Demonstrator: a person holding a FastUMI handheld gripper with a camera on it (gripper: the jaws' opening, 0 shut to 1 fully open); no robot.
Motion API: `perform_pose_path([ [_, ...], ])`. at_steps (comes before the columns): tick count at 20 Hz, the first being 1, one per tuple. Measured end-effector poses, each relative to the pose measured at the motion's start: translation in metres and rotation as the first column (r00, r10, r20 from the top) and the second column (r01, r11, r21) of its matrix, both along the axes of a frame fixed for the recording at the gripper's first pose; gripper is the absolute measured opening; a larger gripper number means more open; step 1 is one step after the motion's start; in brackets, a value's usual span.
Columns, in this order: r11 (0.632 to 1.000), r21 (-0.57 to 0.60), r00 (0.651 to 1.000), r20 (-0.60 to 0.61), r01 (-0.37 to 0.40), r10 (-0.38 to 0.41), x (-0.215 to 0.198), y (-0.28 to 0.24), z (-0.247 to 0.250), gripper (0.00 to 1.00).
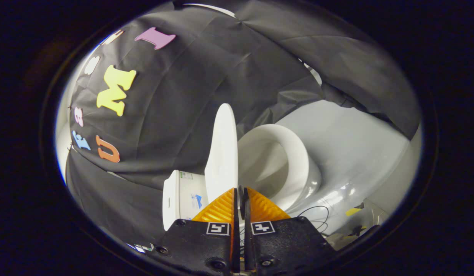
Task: Open the toilet lid.
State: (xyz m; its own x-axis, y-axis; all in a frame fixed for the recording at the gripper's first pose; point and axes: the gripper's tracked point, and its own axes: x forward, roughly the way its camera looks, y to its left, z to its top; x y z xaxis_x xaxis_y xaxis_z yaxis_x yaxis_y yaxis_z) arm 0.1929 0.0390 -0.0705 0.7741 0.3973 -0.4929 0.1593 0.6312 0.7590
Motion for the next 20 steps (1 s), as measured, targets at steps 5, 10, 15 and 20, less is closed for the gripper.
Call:
perform_pose_path([
  [5,0.997,-0.055,0.998,0.047,-0.048,0.051,0.000,0.026,0.034,0.08],
  [10,0.975,-0.209,0.996,0.030,-0.079,0.088,-0.002,0.049,0.055,0.08],
  [15,0.967,-0.236,0.993,0.042,-0.095,0.107,-0.007,0.067,0.075,0.08],
  [20,0.973,-0.209,0.994,0.036,-0.093,0.103,-0.009,0.083,0.089,0.09],
])
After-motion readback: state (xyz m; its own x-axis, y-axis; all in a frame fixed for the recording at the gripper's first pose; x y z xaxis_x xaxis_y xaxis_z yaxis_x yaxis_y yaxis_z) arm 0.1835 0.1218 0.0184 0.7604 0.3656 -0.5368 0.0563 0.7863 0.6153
